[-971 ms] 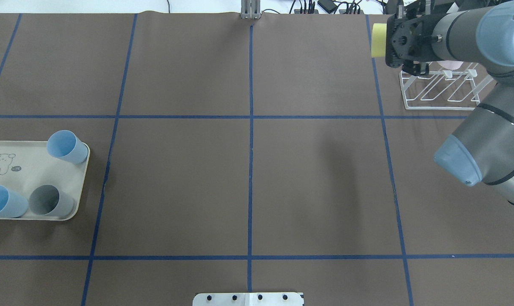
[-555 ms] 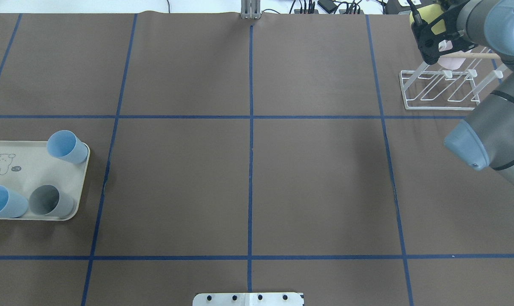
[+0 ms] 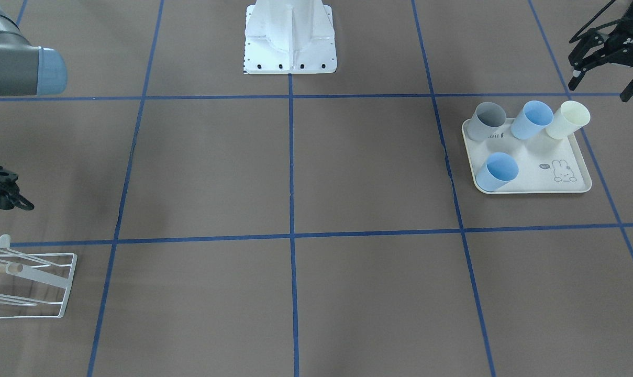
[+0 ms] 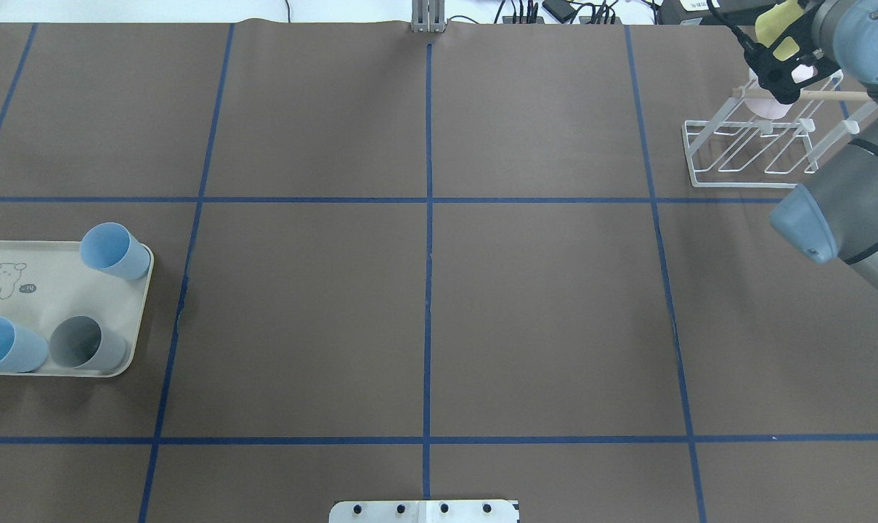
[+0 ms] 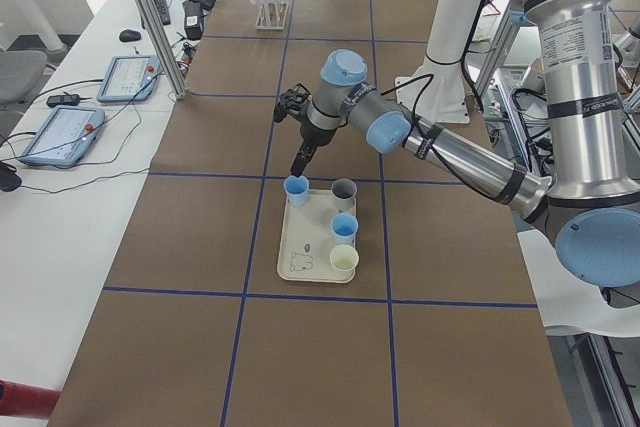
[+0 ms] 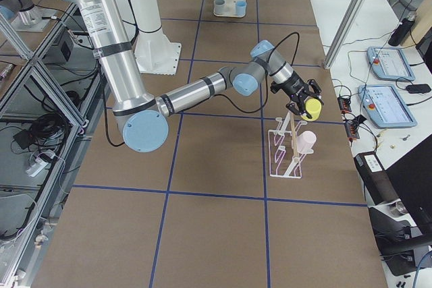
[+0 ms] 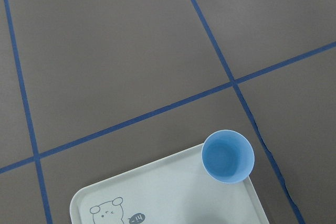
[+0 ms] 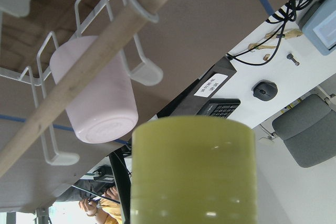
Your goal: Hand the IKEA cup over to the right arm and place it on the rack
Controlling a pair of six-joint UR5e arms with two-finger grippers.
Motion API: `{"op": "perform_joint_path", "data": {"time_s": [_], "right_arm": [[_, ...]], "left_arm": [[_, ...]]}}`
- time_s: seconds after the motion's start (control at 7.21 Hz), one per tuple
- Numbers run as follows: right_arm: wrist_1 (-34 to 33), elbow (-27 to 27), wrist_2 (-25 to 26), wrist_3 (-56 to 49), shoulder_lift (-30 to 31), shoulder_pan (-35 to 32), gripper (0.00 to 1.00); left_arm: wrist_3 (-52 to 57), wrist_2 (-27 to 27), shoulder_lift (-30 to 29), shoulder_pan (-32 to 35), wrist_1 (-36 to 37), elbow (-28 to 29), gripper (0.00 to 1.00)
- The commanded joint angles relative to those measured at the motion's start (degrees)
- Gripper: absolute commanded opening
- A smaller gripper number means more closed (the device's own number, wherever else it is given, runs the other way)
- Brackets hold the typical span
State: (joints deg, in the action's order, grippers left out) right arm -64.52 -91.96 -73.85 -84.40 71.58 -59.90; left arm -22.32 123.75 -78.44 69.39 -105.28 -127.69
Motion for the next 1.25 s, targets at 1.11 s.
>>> {"op": "perform_joint_path", "data": {"time_s": [1.11], "right_arm": [[4.58, 4.42, 4.86, 4.25, 1.19, 4.79, 0.41]], "left_arm": [[-0.35, 0.00, -0.13, -0.14, -0.10, 0.16, 1.00]]}}
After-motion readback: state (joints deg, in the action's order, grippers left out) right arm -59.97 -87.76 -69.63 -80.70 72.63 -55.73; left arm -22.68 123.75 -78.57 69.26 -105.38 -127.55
